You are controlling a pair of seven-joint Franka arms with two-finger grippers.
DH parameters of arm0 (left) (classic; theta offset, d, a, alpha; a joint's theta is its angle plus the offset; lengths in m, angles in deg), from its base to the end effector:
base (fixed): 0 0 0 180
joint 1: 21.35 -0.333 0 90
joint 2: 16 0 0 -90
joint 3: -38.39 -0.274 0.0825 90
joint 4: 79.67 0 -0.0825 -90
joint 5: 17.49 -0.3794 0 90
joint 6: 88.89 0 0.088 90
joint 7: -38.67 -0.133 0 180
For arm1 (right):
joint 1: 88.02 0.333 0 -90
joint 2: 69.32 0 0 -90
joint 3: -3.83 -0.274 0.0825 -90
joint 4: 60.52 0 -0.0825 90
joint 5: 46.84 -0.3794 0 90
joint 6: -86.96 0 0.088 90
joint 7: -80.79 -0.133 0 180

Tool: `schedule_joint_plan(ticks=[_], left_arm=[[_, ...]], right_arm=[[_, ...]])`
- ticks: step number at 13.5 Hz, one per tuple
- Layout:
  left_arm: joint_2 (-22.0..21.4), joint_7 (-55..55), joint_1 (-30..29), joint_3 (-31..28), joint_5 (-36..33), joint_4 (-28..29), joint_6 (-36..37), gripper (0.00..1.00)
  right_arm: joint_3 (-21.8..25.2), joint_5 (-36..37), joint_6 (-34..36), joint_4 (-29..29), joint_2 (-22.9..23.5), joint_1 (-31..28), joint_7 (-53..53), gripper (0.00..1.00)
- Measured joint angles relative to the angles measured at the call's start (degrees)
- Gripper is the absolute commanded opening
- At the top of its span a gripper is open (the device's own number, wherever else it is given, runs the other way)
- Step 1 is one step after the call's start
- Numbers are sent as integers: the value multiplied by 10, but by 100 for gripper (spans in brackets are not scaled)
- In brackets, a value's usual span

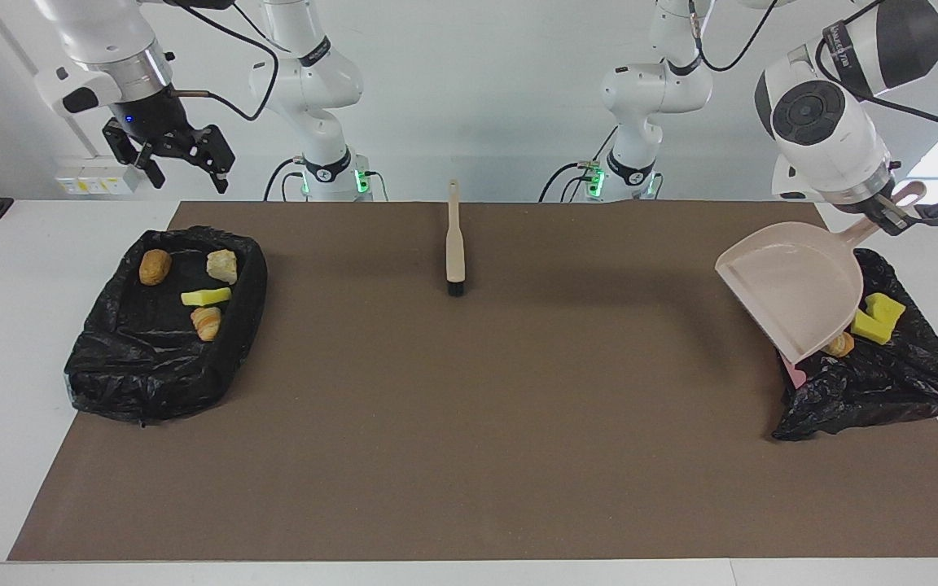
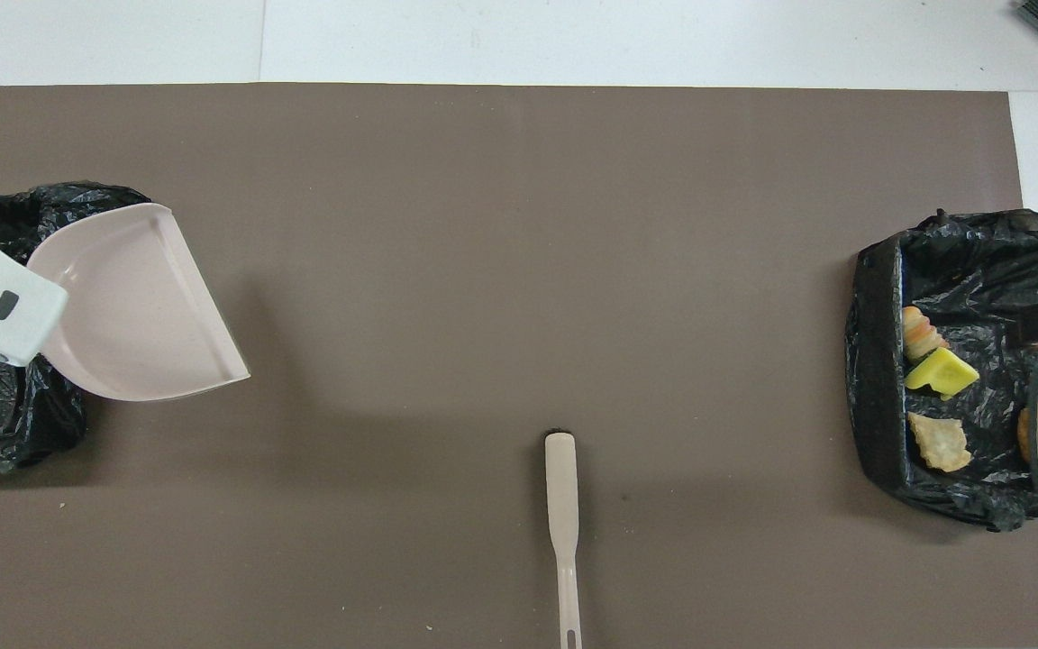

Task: Sweep and dump trash in bin
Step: 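Bring the empty dustpan back to the mat center with the left gripper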

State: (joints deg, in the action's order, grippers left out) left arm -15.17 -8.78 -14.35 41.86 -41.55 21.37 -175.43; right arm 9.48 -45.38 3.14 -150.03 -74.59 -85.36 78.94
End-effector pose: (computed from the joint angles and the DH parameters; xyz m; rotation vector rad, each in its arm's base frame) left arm 0.5284 -0.0403 0.4686 -2.4082 1.3829 0.5428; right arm 0.5123 -0.0326 0.5997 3.1224 -0.1354 -0.0124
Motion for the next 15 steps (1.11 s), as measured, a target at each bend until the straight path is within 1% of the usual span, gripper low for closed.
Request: schedule_joint_plan(ticks=[3, 4, 6, 8, 12, 15], left_arm=[[15, 149, 72, 2, 79, 2, -1, 0], [21, 188, 85, 3, 110, 2, -6, 0], [36, 276, 116, 2, 151, 2, -29, 0], [53, 361, 158, 3, 170, 2, -61, 0], [101, 505, 232, 3, 179, -1, -134, 0], [150, 600, 271, 3, 204, -35, -166, 0]], right_arm=[[0, 0, -1, -2, 0, 0, 0, 100], [0, 0, -1, -2, 0, 0, 0, 100], [-1, 0, -1, -2, 0, 0, 0, 100], [-2, 0, -1, -2, -1, 0, 0, 100], [-3, 0, -1, -2, -1, 0, 0, 100], [-3, 0, -1, -2, -1, 0, 0, 100]])
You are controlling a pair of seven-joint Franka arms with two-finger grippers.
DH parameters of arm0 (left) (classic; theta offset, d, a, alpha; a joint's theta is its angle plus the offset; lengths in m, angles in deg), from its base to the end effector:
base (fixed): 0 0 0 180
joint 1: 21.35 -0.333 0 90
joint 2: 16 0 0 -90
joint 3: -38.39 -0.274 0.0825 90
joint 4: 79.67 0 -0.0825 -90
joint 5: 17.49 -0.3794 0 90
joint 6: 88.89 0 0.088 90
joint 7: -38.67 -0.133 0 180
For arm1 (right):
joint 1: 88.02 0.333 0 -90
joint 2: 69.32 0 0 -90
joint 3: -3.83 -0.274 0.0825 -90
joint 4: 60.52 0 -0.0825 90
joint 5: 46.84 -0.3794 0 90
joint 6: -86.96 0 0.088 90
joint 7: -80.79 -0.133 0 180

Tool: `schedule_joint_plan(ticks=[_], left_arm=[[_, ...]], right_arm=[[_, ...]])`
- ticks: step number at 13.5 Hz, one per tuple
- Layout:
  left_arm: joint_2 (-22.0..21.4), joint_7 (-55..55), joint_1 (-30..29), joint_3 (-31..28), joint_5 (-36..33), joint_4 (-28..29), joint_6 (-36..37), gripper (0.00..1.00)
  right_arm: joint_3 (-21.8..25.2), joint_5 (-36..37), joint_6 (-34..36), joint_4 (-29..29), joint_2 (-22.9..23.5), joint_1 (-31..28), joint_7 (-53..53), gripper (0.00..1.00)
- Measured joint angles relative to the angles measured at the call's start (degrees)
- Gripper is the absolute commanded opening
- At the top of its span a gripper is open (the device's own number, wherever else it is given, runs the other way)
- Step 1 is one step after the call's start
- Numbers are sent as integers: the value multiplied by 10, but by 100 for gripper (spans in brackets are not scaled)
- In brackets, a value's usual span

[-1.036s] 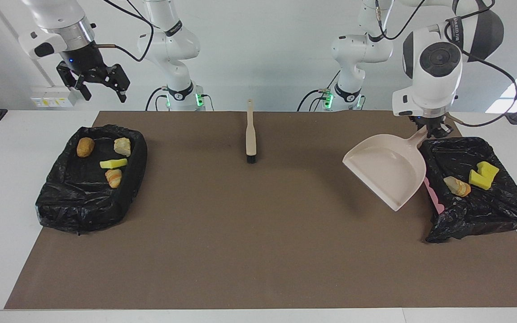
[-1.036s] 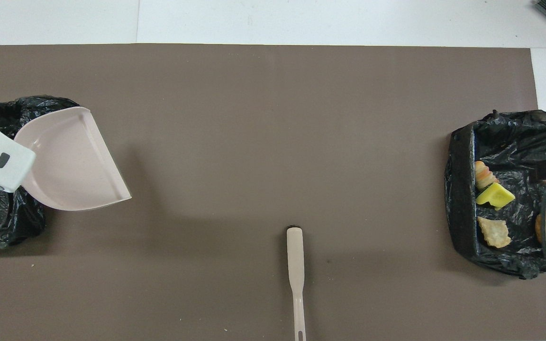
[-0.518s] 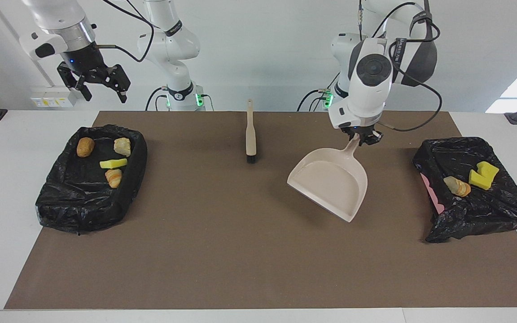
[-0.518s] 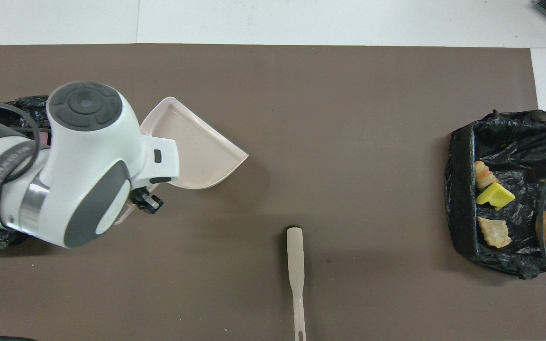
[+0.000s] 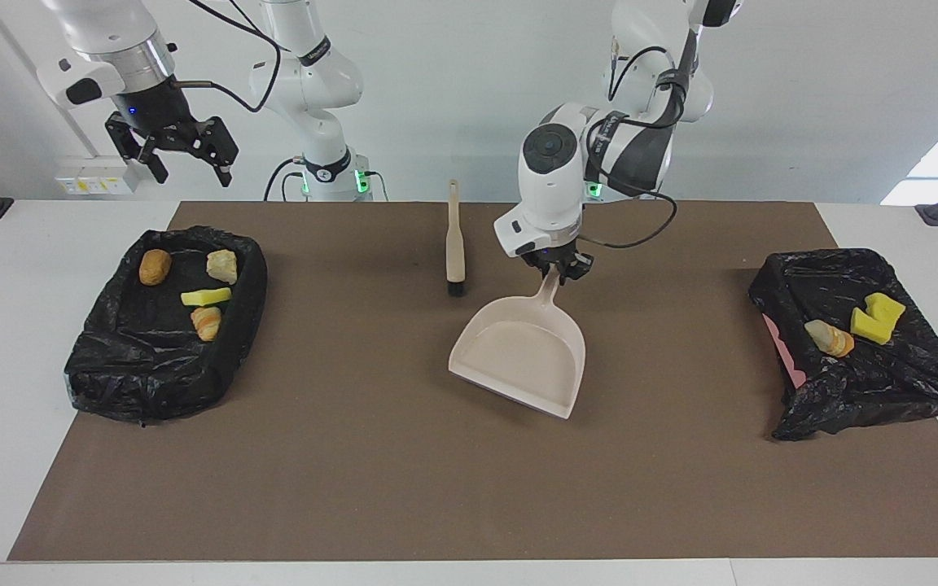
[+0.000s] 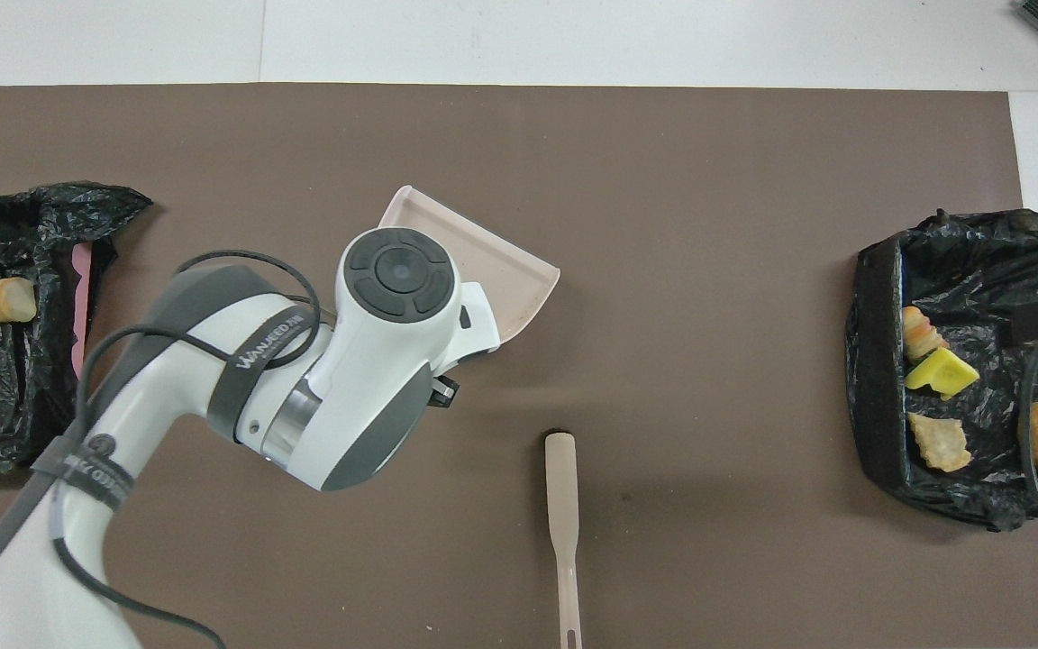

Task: Sweep and dump trash in bin
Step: 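Bring the empty dustpan back to the mat center with the left gripper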

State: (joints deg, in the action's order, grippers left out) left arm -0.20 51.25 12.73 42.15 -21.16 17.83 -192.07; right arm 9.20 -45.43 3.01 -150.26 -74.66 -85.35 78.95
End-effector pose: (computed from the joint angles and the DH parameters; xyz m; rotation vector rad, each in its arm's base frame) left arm 0.4780 -0.3601 0.3539 -2.9409 0.6887 0.2133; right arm 0.5124 -0.0298 0.5987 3.1233 -0.1270 -0.0131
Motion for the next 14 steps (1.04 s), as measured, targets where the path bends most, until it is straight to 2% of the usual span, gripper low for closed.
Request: schedule_joint_plan(ticks=[4, 6, 7, 8, 12, 14], left_arm=[[75, 111, 28, 0, 23, -45, -63, 0], [130, 157, 38, 0, 44, -97, -75, 0], [151, 165, 39, 0, 52, -121, -75, 78], [166, 167, 39, -2, 53, -138, -75, 100], [171, 168, 38, -10, 53, -159, -74, 100], [160, 146, 28, -18, 53, -162, -72, 100]], right_arm=[[0, 0, 0, 0, 0, 0, 0, 100], [0, 0, 0, 0, 0, 0, 0, 100], [0, 0, 0, 0, 0, 0, 0, 100], [0, 0, 0, 0, 0, 0, 0, 100], [0, 0, 0, 0, 0, 0, 0, 100], [0, 0, 0, 0, 0, 0, 0, 100]])
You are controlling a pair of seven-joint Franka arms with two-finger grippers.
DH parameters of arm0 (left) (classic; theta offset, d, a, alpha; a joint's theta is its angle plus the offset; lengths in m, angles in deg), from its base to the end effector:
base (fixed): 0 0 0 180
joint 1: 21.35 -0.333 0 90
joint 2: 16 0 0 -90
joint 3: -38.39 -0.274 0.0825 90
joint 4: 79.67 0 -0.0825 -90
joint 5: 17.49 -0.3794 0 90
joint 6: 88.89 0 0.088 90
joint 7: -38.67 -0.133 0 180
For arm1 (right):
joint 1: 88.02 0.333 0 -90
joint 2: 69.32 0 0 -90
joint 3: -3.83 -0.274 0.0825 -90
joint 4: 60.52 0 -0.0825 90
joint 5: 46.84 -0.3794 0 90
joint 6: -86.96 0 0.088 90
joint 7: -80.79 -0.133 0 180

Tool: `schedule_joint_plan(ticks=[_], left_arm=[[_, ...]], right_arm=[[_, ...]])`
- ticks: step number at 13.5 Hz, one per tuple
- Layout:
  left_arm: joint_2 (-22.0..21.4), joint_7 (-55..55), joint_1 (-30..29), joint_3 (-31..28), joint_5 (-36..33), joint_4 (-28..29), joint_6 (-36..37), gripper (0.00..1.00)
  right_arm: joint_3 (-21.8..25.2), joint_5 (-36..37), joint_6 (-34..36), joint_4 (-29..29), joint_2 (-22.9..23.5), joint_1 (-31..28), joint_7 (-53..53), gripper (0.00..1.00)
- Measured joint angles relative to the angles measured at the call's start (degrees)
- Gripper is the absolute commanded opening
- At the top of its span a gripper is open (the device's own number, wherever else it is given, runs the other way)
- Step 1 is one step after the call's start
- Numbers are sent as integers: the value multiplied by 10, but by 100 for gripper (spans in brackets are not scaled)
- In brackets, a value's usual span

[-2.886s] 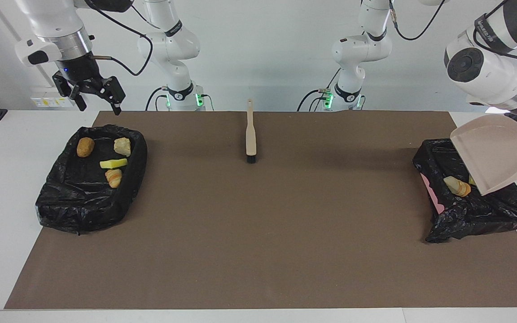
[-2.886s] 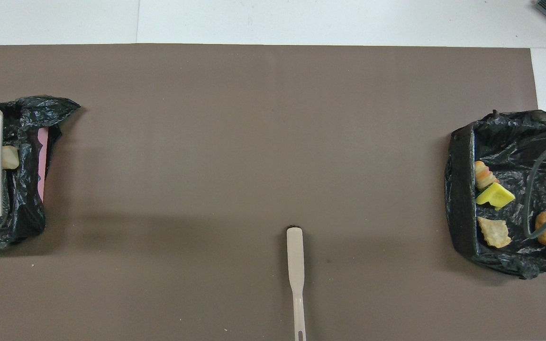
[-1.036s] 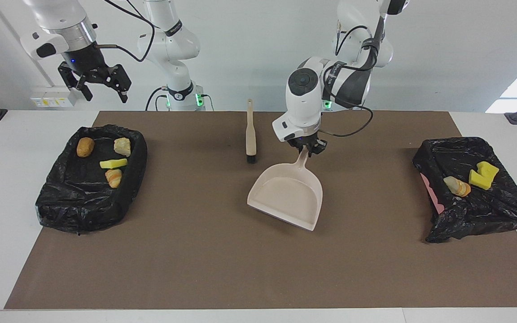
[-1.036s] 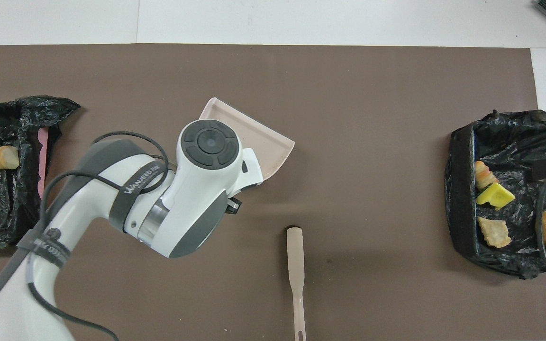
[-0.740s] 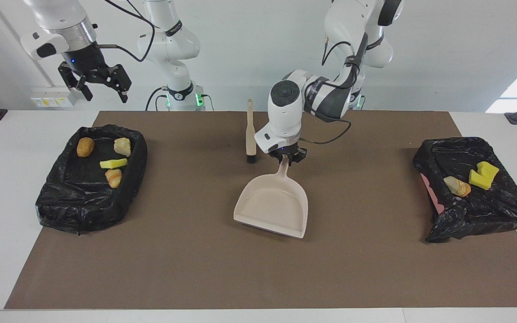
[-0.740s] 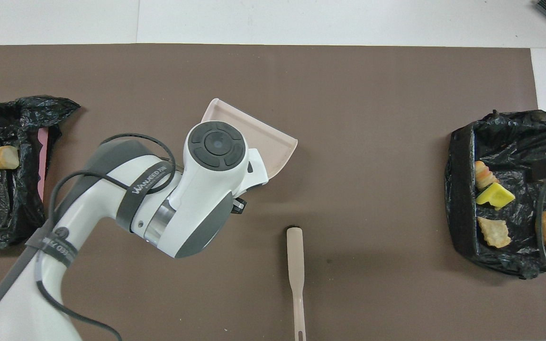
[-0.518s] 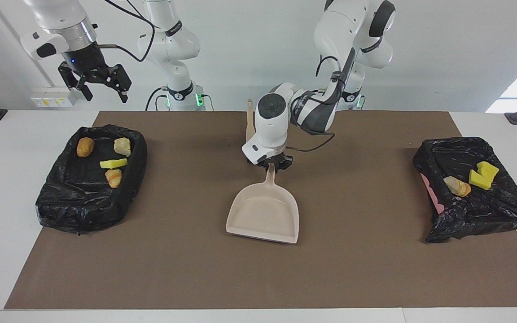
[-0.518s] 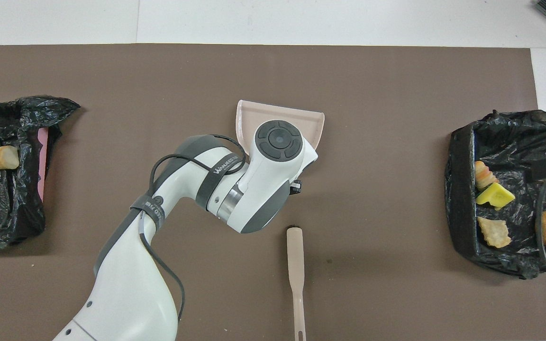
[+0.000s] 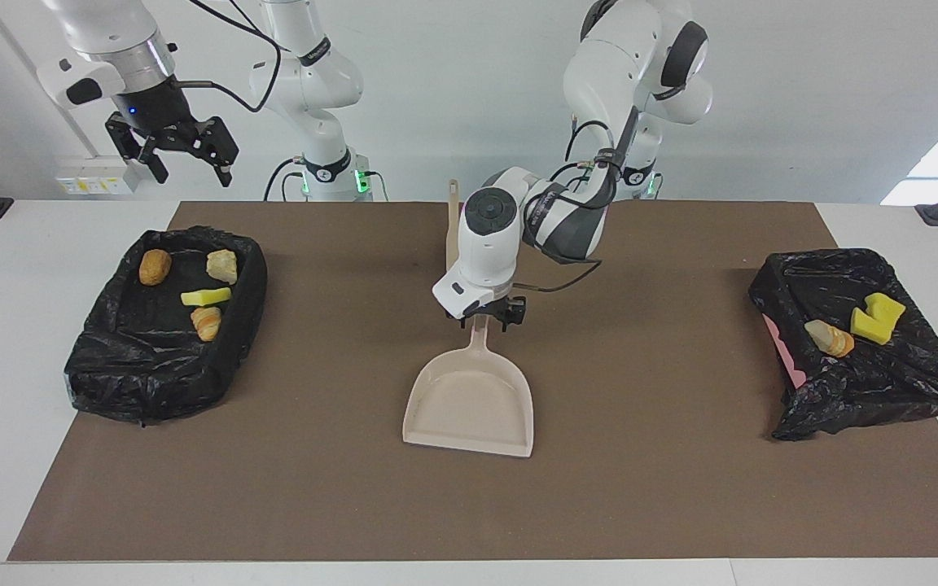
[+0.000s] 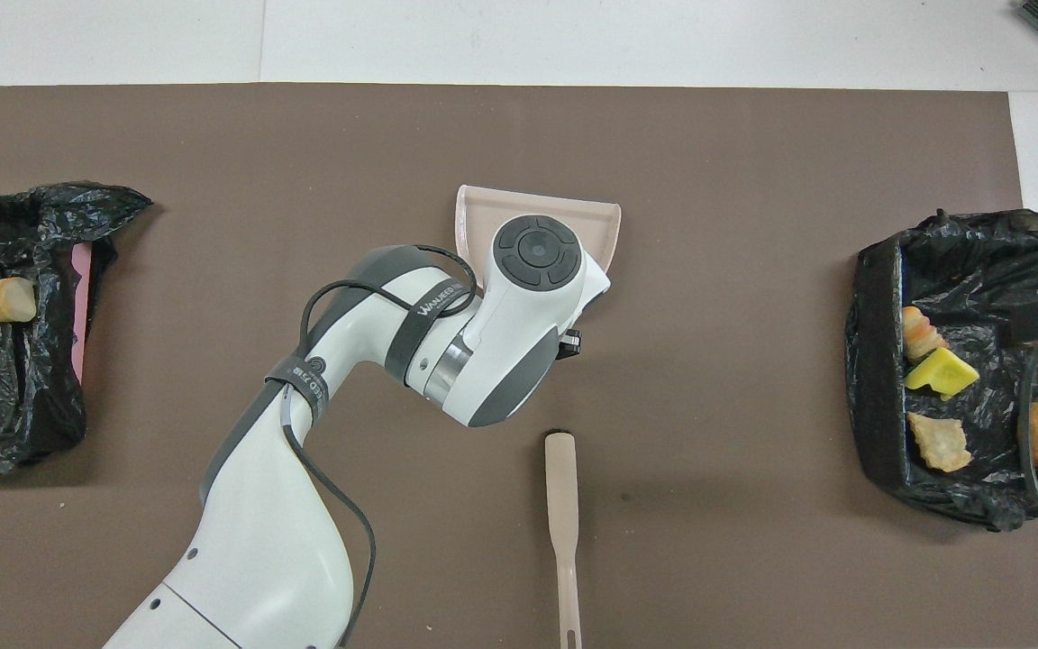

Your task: Sweep and dump trash in bin

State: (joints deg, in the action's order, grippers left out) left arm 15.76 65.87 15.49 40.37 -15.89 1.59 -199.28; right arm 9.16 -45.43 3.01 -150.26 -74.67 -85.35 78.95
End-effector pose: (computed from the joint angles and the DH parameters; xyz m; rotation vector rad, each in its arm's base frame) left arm 0.5283 -0.4244 0.3135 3.1140 -0.2931 -0.0976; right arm 0.5124 -0.0294 0.5988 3.1233 -0.1259 -0.0128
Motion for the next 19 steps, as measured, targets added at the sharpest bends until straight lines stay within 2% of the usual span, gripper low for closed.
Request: schedule_joint_plan(ticks=[4, 11, 19], left_arm=[[-45, -132, -82, -6, 0, 5, 12, 100], [-68, -221, -213, -7, 0, 9, 19, 100], [-176, -272, -320, -16, -4, 16, 109, 100]], right_arm=[[0, 0, 0, 0, 0, 0, 0, 100], [0, -4, -28, -4, 0, -1, 0, 100], [0, -10, -28, -5, 0, -1, 0, 100]])
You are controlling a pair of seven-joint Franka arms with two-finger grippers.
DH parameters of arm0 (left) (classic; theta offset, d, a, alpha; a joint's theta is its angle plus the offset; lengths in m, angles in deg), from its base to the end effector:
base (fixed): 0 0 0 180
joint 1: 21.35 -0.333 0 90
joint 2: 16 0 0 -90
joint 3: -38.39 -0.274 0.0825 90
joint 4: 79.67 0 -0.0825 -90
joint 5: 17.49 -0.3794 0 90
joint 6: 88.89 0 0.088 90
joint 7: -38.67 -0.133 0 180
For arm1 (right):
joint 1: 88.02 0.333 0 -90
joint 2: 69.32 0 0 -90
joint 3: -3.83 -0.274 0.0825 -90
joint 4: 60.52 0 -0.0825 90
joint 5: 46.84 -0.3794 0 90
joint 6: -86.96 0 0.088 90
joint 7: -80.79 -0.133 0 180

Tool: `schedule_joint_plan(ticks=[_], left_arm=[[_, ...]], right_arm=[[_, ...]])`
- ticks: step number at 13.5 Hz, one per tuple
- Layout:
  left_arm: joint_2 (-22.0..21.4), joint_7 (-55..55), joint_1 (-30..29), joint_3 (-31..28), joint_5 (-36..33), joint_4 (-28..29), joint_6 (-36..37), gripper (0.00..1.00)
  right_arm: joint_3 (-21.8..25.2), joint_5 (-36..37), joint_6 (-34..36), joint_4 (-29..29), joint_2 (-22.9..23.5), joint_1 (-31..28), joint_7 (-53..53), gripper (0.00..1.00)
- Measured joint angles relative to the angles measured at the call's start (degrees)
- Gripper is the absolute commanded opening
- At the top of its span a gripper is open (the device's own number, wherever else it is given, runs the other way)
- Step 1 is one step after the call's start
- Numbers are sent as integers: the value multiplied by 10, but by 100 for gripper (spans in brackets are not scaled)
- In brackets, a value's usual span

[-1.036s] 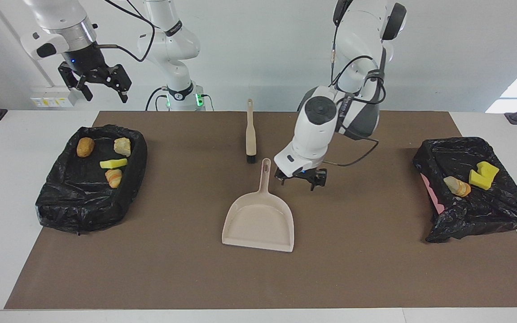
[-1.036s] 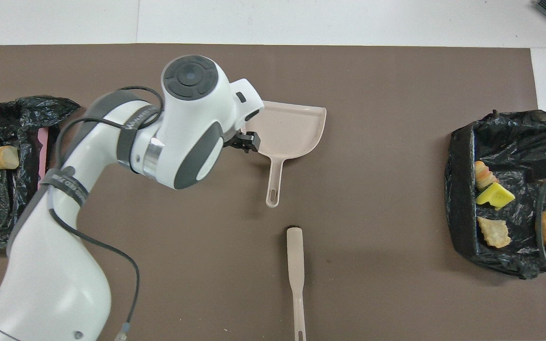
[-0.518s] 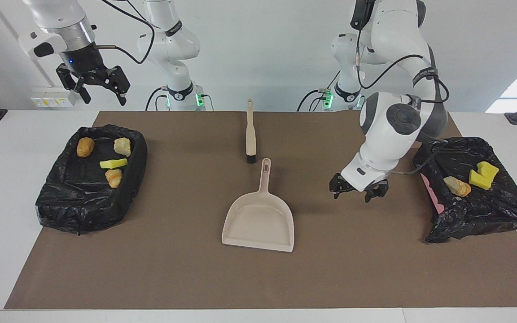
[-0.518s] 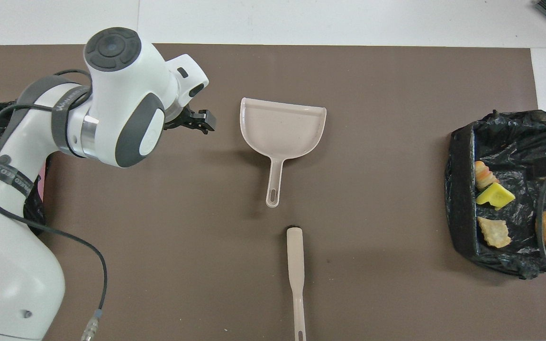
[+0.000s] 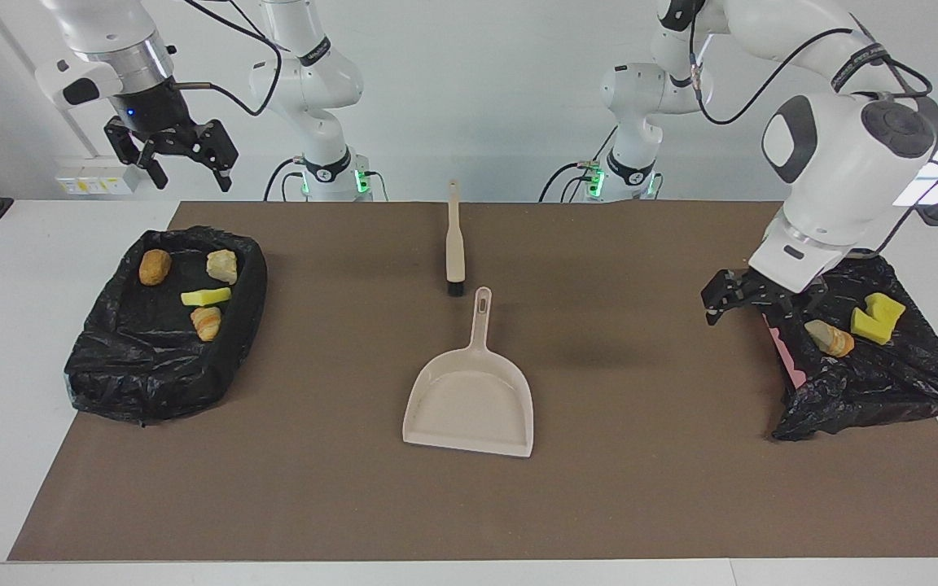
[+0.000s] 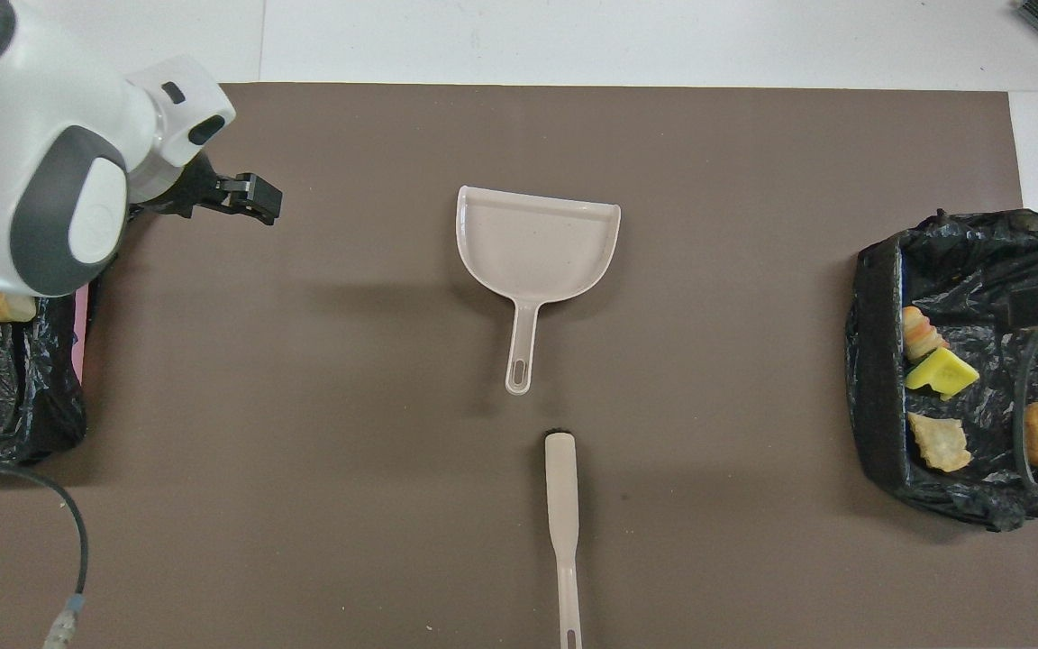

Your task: Sweep and dump trash in bin

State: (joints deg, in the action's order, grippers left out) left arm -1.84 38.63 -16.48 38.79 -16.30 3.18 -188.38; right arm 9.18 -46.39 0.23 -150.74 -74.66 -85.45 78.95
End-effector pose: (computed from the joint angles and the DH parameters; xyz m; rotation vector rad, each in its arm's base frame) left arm 0.6245 -0.0596 0.4850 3.1136 -0.1393 0.0658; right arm 0.5188 -0.0284 0.5992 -3.1380 0.1271 -0.0501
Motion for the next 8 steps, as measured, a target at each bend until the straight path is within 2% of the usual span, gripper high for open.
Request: schedule_joint_plan(ticks=[5, 8], left_arm=[[-53, 0, -19, -1, -2, 3, 90, 100], [-93, 1, -23, -1, -4, 20, 108, 100]], right_arm=[[0, 0, 0, 0, 0, 0, 0, 100], [0, 0, -1, 0, 0, 0, 0, 100]])
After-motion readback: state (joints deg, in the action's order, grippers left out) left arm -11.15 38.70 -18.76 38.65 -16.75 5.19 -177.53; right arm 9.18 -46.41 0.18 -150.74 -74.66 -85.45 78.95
